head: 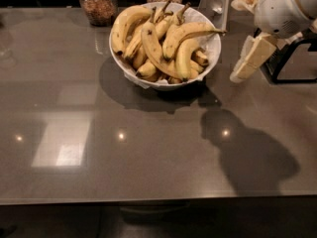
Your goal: Pick banana from white bowl
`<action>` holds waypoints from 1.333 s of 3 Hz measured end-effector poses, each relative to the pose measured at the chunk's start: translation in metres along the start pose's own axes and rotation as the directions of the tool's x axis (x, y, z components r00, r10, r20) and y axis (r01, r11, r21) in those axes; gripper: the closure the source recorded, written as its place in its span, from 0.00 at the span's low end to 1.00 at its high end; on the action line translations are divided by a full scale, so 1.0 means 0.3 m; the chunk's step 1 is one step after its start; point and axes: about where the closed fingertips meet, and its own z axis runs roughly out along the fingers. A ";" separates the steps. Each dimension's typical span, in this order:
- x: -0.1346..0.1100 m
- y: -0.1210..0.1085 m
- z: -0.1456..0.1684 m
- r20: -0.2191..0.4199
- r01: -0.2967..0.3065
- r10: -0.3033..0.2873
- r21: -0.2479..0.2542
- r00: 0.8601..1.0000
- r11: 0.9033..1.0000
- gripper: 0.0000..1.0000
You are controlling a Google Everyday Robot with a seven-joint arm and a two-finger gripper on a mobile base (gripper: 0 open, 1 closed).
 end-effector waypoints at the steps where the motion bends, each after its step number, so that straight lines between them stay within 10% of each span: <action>1: -0.069 -0.141 0.102 0.058 0.059 -0.059 0.008 0.997 0.998 0.00; 3: -0.075 -0.168 0.124 0.059 0.110 -0.112 0.034 0.992 0.993 0.00; 4: -0.089 -0.229 0.174 0.049 0.226 -0.230 0.077 0.972 0.971 0.00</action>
Offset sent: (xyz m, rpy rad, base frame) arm 0.0396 0.0213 0.0001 0.0181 -0.0269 0.0572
